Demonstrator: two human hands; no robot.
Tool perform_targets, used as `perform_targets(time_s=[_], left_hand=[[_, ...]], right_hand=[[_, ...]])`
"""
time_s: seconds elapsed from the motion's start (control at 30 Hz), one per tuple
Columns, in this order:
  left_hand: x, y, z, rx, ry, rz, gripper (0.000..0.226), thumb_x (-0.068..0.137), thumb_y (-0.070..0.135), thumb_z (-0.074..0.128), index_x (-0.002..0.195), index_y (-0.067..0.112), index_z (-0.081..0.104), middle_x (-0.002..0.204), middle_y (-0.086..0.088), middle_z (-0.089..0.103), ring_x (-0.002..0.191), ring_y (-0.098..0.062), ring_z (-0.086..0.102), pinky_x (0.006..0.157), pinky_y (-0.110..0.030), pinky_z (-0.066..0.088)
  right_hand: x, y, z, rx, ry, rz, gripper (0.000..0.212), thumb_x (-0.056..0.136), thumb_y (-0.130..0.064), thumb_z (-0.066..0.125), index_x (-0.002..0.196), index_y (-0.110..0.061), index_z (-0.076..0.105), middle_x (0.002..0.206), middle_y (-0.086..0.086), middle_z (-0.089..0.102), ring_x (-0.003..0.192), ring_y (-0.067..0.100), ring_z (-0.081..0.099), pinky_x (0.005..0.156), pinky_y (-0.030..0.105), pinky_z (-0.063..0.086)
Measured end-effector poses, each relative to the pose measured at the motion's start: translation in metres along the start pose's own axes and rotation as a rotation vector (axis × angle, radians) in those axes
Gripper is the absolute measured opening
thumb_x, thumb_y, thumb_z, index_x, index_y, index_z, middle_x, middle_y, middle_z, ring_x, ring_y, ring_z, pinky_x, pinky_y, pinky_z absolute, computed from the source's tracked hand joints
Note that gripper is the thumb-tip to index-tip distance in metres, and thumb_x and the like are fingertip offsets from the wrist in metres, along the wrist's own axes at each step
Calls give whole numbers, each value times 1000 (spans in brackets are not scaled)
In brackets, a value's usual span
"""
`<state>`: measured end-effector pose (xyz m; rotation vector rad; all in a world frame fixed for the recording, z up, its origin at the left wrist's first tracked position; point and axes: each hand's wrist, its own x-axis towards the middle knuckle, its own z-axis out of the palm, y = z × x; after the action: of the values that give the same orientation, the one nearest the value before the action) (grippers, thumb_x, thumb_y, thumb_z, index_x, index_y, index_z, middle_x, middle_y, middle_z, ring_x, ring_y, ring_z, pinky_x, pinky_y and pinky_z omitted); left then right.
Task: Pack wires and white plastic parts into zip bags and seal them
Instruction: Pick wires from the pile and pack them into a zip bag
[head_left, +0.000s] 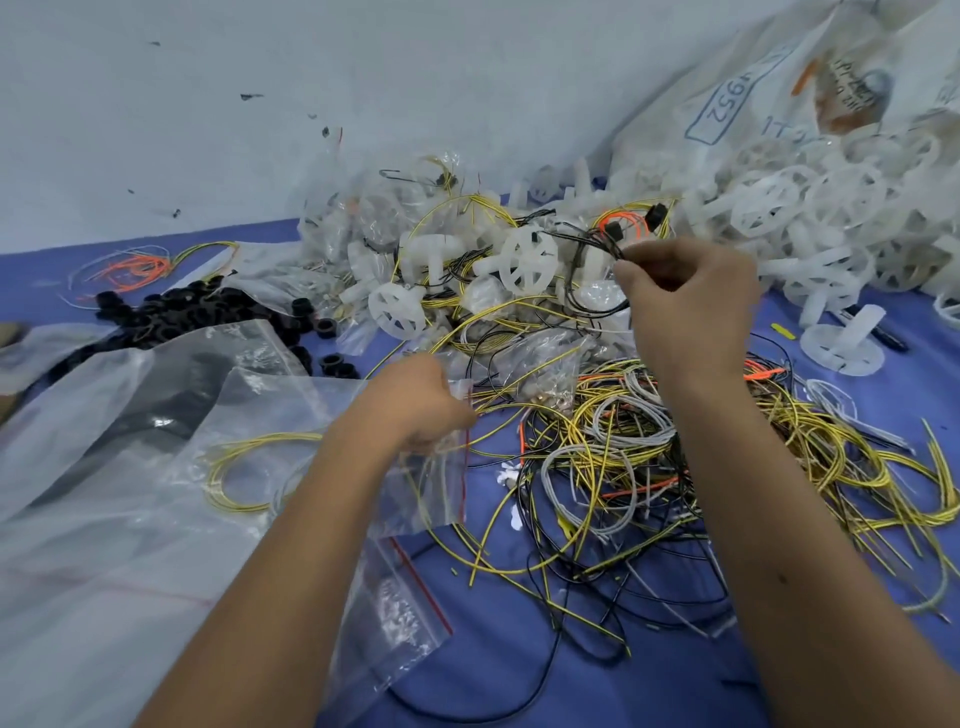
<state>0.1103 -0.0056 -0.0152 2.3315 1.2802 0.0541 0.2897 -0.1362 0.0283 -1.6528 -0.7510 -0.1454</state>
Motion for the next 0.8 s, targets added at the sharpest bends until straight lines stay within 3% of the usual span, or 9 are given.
perform_targets(time_s=[0.13, 0.23, 0.3, 0.37, 0.47, 0.63, 0.67, 0.73, 0.8], left_hand=[[-3, -9, -20, -337, -90, -87, 16, 93, 9, 70, 82, 2, 60, 55, -7, 67, 47, -19, 69, 45, -26, 55], [-7, -18, -31, -544, -101, -115, 16, 94, 0, 67, 78, -1, 62, 62, -13, 67, 48, -19, 69, 46, -23, 55], [-9, -24, -37, -643, -60, -134, 15, 93, 0, 68, 79, -3, 64, 57, -10, 67, 49, -18, 69, 49, -23, 56], [-8, -27, -41, -728, 30, -155, 13, 92, 0, 69, 81, -5, 66, 53, -9, 65, 47, -18, 68, 49, -24, 57], [-4, -34, -46, -790, 160, -156, 17, 92, 0, 69, 77, -5, 65, 51, -9, 64, 47, -19, 68, 49, -25, 57], [-5, -46, -50, -764, 191, -114, 11, 92, 1, 71, 84, -5, 65, 60, -14, 66, 50, -22, 70, 48, -24, 56], [-5, -48, -49, -752, 164, -110, 15, 92, 2, 72, 82, -6, 64, 61, -15, 67, 52, -23, 71, 49, -24, 56], [-7, -48, -48, -724, 96, -98, 18, 92, 2, 73, 79, -8, 66, 62, -14, 70, 56, -25, 73, 52, -24, 58], [-8, -44, -45, -690, 59, -68, 15, 92, -1, 70, 79, -8, 68, 60, -13, 70, 58, -26, 74, 54, -26, 59]], right_hand=[[-20, -9, 26, 382, -117, 215, 4, 86, -12, 77, 89, -14, 78, 76, 0, 74, 64, 9, 63, 57, 21, 50], [-35, -15, 49, 776, -276, 564, 5, 88, -3, 74, 88, -9, 74, 74, 6, 73, 62, 13, 59, 55, 20, 47], [-46, -15, 67, 806, -303, 630, 3, 89, -2, 72, 89, -5, 73, 77, 12, 72, 55, 9, 55, 53, 20, 45], [-56, -10, 82, 620, -277, 528, 4, 87, -5, 75, 85, -8, 74, 81, 19, 74, 54, 10, 54, 54, 24, 45], [-67, 3, 93, 305, -258, 264, 11, 82, -11, 78, 76, -18, 73, 74, 4, 75, 66, 12, 68, 65, 29, 55], [-76, 16, 94, -101, -370, -131, 9, 84, -10, 74, 84, -19, 76, 65, -18, 62, 61, -4, 60, 62, 6, 45], [-76, 17, 95, -146, -388, -175, 8, 85, -10, 74, 85, -17, 76, 67, -17, 63, 62, -2, 60, 64, 9, 48], [-76, 17, 95, -212, -420, -235, 6, 86, -11, 73, 87, -15, 77, 72, -8, 68, 68, 9, 63, 71, 29, 57], [-77, 15, 94, -196, -442, -237, 5, 86, -14, 75, 89, -18, 77, 72, -11, 67, 66, 5, 61, 69, 29, 56]])
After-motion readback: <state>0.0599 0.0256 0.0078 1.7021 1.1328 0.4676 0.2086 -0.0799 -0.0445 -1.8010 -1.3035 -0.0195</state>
